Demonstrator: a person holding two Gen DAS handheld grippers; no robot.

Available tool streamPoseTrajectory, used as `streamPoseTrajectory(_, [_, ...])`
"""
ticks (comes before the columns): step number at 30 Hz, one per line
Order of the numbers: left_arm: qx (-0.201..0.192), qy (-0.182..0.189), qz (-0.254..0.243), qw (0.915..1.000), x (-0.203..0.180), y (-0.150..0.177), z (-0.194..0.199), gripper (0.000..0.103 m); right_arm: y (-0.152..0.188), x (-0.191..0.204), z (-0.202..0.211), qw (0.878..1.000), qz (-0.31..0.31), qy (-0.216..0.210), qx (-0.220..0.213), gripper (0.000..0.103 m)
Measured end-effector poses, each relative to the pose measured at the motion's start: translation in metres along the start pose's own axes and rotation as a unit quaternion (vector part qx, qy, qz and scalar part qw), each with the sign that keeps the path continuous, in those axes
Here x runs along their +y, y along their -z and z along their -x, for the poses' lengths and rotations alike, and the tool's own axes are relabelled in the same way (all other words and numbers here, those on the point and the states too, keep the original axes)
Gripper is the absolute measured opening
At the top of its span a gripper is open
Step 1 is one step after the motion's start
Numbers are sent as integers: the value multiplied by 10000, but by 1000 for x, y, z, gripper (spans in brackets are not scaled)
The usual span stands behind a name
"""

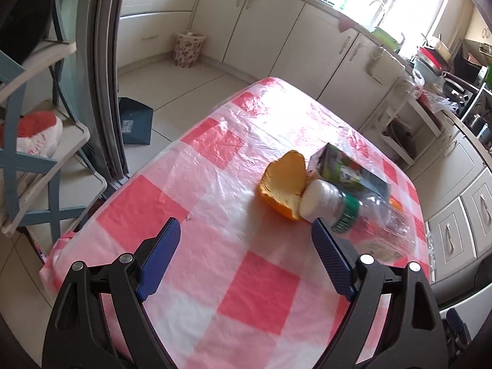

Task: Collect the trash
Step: 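Lower the left gripper toward an orange peel while the right approaches the clear plastic bottle, then close the left gripper on the orange peel while the right gripper closes on the bottle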

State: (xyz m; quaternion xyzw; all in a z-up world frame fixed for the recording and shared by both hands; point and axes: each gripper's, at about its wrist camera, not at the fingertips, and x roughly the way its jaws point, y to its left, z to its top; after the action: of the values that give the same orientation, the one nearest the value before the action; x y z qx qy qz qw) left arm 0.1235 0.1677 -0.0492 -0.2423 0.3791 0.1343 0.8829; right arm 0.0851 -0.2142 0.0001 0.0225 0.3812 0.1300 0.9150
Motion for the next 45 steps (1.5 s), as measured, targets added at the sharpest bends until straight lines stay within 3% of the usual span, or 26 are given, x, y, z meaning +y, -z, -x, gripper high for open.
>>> streamPoseTrajectory(4, [25, -61, 26, 10000, 1, -6, -15, 83, -16, 14, -18, 9994, 98, -324, -36, 96])
streamPoseTrajectory(8, [-2, -152, 24, 9999, 1, -13, -28, 83, -37, 57, -27, 9922, 1045, -601, -319, 96])
streamPoseTrajectory(10, [-26, -159, 16, 9999, 0, -15, -31, 83, -51, 87, -43, 9798, 1845, -728, -266, 96])
streamPoseTrajectory(15, [-88, -207, -37, 9997, -1, -13, -31, 83, -72, 132, -90, 9455, 3162, -750, 195, 96])
streamPoseTrajectory(22, [-132, -192, -24, 9997, -1, -13, -30, 83, -73, 151, -128, 9150, 3785, -928, 1047, 95])
streamPoseTrajectory(24, [-131, -178, -11, 9998, 0, -12, -30, 83, -65, 153, -122, 9077, 3915, -971, 1156, 87])
streamPoseTrajectory(25, [-132, -169, -6, 9998, 0, -12, -30, 83, -61, 152, -117, 9059, 3937, -998, 1199, 74])
streamPoseTrajectory(30, [-136, -139, -1, 9998, 0, -11, -28, 83, -45, 131, -87, 9130, 3654, -1084, 1451, 59])
streamPoseTrajectory(36, [-146, -114, 14, 9998, 0, -11, -27, 84, -14, 92, -47, 9407, 2785, -984, 1667, 56])
streamPoseTrajectory(40, [-76, 7, 29, 10000, -3, -10, -28, 85, 13, 73, -42, 9533, 2298, -1024, 1670, 73])
streamPoseTrajectory(45, [1, -138, -96, 9999, -16, -10, -32, 84, 14, 70, -44, 9648, 1962, -1069, 1389, 78])
